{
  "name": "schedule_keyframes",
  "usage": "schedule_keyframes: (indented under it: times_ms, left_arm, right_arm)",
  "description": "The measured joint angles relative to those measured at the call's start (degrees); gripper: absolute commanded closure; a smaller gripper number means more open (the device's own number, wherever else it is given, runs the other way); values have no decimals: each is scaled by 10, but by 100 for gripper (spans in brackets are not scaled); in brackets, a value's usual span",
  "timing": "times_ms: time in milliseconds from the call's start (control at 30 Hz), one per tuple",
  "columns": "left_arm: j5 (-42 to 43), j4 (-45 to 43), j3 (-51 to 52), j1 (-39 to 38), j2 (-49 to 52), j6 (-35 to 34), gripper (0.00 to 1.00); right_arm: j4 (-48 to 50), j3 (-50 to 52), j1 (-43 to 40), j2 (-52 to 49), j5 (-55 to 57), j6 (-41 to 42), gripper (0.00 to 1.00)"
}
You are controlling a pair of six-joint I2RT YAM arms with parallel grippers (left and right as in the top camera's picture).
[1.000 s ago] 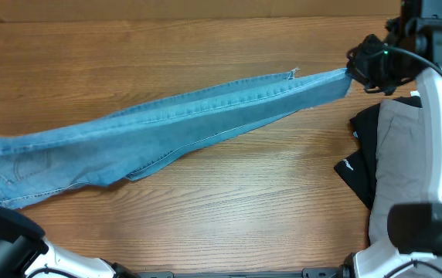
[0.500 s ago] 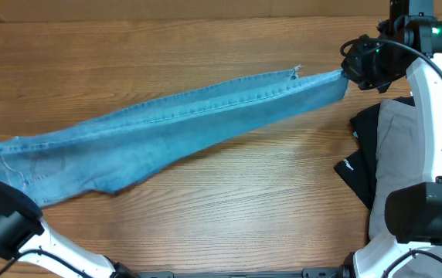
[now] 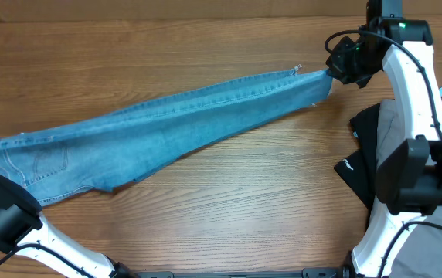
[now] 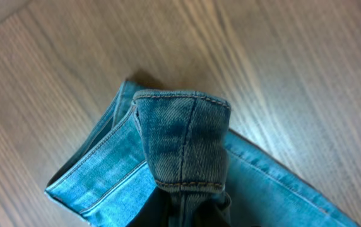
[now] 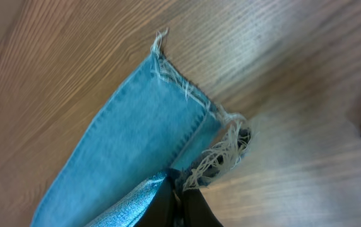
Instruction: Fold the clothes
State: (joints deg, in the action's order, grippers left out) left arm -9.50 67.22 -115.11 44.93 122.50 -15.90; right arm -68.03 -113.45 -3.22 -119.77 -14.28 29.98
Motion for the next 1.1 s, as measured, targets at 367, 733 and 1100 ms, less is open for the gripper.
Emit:
schedule_keyframes:
  times_ms: [367,733,1100]
  left_arm:
    - [-28,-33,0,-40,0,14,84]
    - [-71,-25,0,-44,0,45,83]
    - [-71,-26,0,-45,8,54,82]
  right_arm:
    - [53,0,0,-22,10,17,96]
    - [-11,0,0,-36,21,8,96]
    - [68,29,0,-36,2,9,96]
